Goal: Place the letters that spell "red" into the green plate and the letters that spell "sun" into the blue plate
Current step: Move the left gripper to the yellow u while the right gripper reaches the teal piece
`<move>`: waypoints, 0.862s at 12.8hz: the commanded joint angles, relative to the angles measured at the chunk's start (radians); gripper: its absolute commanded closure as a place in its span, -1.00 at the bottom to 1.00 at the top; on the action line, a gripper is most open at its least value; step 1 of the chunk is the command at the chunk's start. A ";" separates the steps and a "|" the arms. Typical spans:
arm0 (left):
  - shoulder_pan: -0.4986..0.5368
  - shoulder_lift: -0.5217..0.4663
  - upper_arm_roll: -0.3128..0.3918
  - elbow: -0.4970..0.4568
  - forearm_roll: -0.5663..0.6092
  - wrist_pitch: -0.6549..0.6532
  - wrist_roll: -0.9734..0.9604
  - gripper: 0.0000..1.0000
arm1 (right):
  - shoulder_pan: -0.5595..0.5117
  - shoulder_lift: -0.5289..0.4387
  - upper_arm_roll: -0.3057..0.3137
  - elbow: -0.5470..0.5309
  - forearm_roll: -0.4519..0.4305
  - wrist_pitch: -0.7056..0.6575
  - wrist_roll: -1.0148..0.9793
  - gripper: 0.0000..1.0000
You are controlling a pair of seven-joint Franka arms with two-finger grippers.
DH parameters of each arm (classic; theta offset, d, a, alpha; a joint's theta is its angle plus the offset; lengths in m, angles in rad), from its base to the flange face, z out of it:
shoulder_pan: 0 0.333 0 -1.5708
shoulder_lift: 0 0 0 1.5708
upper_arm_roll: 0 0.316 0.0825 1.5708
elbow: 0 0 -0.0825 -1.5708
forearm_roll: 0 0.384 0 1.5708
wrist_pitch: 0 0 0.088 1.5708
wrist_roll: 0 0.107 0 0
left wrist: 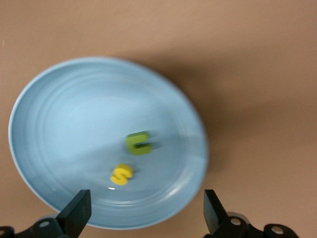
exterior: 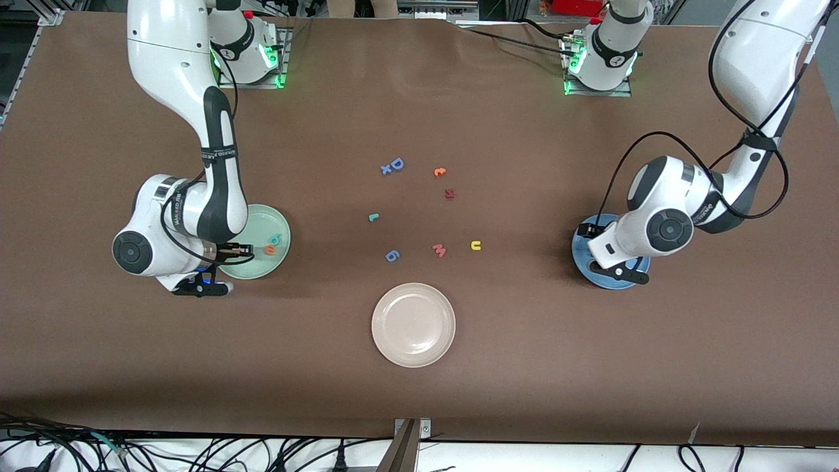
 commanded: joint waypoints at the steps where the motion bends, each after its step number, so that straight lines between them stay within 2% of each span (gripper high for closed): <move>1: 0.008 -0.023 -0.068 0.030 0.012 -0.023 0.009 -1.00 | 0.013 -0.007 -0.003 -0.007 0.023 0.002 -0.001 -0.34; 2: -0.003 -0.020 -0.093 0.048 0.002 -0.023 -0.001 -1.00 | 0.027 -0.020 -0.003 -0.006 0.025 -0.014 0.011 -0.34; 4: -0.038 0.006 -0.105 0.088 -0.104 -0.011 -0.037 -1.00 | 0.065 -0.050 -0.003 0.003 0.023 -0.054 0.119 -0.34; 6: -0.108 0.038 -0.102 0.152 -0.107 -0.009 -0.093 -1.00 | 0.129 -0.066 -0.003 0.011 0.029 -0.055 0.247 -0.34; 8: -0.182 0.090 -0.090 0.213 -0.112 0.006 -0.100 -1.00 | 0.189 -0.064 -0.003 0.011 0.105 -0.048 0.318 -0.34; 10: -0.223 0.128 -0.084 0.229 -0.109 0.090 -0.165 -1.00 | 0.244 -0.063 -0.001 0.011 0.129 -0.017 0.411 -0.35; 11: -0.252 0.147 -0.076 0.228 -0.092 0.127 -0.210 -1.00 | 0.284 -0.054 0.000 0.006 0.141 0.027 0.475 -0.66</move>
